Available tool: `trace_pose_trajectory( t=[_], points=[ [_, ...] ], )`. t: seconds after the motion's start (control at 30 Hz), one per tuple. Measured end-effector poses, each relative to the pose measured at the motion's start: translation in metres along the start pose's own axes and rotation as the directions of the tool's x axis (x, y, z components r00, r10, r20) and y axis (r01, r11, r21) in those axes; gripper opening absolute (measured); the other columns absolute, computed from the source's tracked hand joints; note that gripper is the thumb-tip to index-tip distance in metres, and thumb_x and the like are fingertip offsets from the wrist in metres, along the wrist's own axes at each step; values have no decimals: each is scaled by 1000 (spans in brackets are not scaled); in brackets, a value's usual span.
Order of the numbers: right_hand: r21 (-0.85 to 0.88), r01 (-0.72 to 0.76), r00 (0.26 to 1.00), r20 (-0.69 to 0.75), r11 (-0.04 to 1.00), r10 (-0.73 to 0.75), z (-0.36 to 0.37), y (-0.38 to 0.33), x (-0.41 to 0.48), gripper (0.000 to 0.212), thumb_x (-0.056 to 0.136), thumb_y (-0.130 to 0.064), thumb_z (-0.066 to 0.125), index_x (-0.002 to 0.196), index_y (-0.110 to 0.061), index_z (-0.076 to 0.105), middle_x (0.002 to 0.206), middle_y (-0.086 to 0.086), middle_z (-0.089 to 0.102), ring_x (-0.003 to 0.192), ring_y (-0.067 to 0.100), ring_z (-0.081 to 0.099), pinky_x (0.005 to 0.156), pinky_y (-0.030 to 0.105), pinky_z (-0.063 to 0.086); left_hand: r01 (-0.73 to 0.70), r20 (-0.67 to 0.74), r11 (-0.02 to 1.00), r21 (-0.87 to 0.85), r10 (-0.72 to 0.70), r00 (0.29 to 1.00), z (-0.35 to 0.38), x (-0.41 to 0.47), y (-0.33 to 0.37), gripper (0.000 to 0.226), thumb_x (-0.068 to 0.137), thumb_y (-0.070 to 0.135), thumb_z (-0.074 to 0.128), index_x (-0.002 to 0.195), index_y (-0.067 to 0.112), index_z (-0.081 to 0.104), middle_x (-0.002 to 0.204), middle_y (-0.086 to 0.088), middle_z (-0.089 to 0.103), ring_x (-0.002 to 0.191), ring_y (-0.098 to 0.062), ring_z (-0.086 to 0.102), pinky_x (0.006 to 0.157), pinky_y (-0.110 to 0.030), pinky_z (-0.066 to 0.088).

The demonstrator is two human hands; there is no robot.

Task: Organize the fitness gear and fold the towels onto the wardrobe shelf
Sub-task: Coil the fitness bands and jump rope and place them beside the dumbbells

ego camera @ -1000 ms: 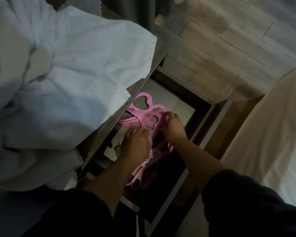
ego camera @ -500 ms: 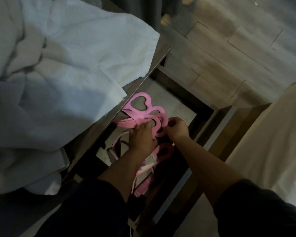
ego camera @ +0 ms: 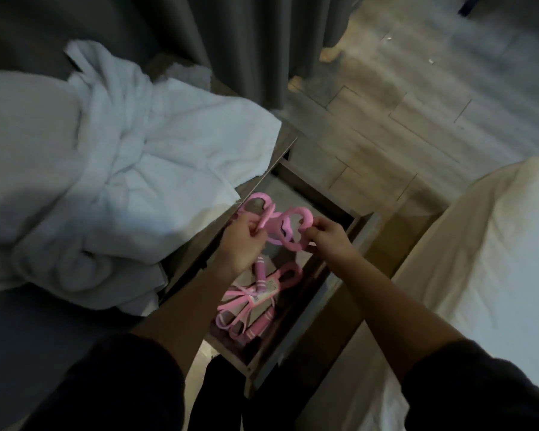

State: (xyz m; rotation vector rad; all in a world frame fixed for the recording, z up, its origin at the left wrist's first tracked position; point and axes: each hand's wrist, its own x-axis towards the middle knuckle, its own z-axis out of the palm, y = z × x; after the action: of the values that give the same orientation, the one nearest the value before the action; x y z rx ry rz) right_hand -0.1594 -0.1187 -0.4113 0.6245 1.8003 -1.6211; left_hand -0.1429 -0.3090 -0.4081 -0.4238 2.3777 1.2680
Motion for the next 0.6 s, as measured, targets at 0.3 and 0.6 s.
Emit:
trace_pose_trajectory(
  t=[0.3, 0.6],
  points=[
    [-188, 231, 972, 81, 955, -219, -11, -102, -118, 11, 92, -6, 59, 93, -17, 61, 93, 7, 68, 71, 10, 68, 58, 19, 55, 96, -25, 957, -272, -107, 994, -70, -80, 90, 13, 85, 17, 70, 89, 23, 59, 84, 7, 68, 72, -3, 65, 54, -15, 42],
    [-325, 336, 942, 132, 884, -310, 5, -173, -235, 10, 95, -12, 56, 91, -20, 61, 97, 12, 67, 85, 22, 65, 67, 24, 57, 16, 20, 923, -384, -9, 1000, -130, -185, 149, 13, 82, 18, 67, 94, 14, 67, 85, 3, 75, 78, -8, 69, 68, -27, 49]
  ],
)
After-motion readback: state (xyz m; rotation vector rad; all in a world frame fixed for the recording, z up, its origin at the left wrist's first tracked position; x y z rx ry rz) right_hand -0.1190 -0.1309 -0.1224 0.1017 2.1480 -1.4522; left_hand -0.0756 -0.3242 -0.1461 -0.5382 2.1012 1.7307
